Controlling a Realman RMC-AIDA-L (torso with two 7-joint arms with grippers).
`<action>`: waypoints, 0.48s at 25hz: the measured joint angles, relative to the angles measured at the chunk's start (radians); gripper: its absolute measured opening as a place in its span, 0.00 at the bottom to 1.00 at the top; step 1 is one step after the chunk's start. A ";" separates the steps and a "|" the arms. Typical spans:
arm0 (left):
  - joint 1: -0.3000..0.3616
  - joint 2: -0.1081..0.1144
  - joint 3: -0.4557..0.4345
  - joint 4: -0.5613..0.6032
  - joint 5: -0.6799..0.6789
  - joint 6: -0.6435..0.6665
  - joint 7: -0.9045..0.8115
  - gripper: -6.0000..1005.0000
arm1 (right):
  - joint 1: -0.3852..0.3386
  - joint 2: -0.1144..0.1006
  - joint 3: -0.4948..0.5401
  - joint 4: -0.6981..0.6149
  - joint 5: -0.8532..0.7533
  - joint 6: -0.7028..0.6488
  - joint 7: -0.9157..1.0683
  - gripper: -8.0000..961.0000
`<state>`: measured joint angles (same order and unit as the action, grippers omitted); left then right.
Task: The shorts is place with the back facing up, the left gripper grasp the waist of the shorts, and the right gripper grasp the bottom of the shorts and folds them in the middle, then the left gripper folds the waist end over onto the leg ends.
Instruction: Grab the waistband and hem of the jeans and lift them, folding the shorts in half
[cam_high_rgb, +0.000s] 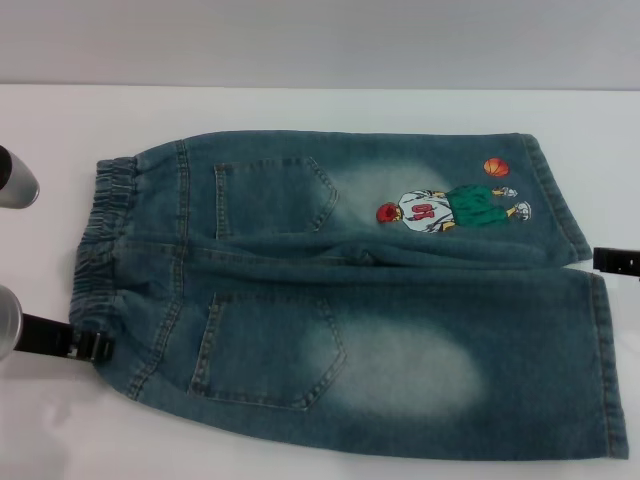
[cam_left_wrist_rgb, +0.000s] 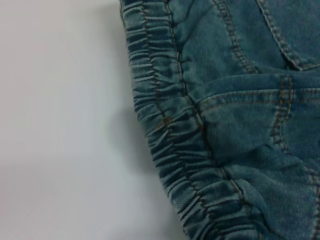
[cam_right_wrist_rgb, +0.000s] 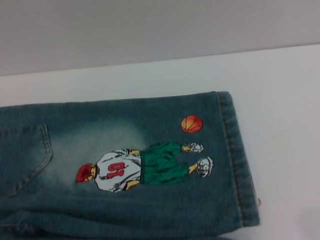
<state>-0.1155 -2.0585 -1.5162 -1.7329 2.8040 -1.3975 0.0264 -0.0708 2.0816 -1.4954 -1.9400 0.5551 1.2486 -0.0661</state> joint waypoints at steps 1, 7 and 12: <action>0.000 0.000 0.000 -0.003 0.000 -0.002 0.000 0.43 | 0.001 0.000 0.001 0.000 0.000 0.004 0.000 0.71; -0.006 0.000 -0.001 -0.020 0.000 -0.013 0.002 0.37 | 0.003 -0.001 0.005 0.003 -0.008 0.065 -0.008 0.71; -0.007 0.002 -0.003 -0.025 0.000 -0.015 0.003 0.34 | -0.004 -0.002 0.019 0.007 -0.017 0.125 -0.018 0.71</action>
<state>-0.1226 -2.0566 -1.5192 -1.7578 2.8041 -1.4129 0.0290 -0.0746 2.0800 -1.4762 -1.9326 0.5376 1.3741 -0.0837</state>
